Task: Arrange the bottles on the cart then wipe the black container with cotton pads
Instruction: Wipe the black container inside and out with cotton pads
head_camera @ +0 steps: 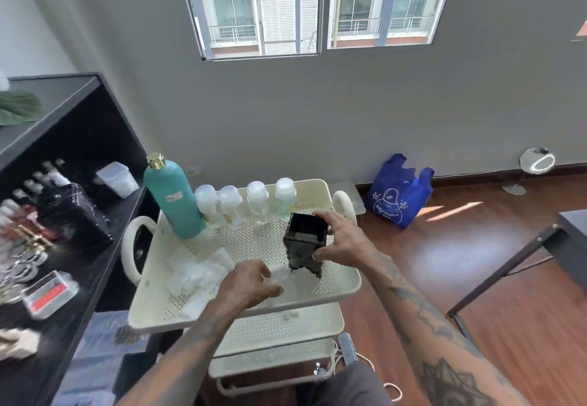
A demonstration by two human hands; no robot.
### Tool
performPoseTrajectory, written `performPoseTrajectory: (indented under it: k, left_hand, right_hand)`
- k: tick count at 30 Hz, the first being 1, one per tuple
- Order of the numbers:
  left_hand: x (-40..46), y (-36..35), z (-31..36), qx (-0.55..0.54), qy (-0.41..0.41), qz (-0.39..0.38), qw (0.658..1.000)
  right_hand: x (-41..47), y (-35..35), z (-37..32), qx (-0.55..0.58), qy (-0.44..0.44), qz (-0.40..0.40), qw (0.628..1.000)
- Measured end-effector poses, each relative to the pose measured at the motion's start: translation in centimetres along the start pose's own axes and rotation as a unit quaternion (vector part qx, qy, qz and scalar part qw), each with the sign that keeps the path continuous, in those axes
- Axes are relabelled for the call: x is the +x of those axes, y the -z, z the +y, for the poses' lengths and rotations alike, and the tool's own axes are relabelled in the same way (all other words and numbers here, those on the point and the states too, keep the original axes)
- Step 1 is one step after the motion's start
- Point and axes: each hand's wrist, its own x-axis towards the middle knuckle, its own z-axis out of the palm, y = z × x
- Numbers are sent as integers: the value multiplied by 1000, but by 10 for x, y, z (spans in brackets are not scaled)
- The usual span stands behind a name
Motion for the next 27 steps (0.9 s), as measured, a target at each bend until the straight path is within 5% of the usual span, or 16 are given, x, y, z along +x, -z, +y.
performPoseTrajectory:
  k: [9,15,18,21,27]
  left_hand:
    - [-5,-9,-37,-124,-64,65,988]
    - [-21,3,-96,-100,-84,191,973]
    - [-24,-4,-107,-89,-28,189,977]
    - [-24,-6,-102,-80,0,203,976]
    - [-19,-10,-97,-67,12,211,975]
  right_hand:
    - [-14,-2,1,69,-15,-19,997]
    - [-64,-25,-24,21,96,254,962]
    - [-54,-43,-38,-105,2,94,990]
    - [-30,-66,-39,-199,-142,-37,969]
    - [-14,-95,-28,-142,-268,-30,952]
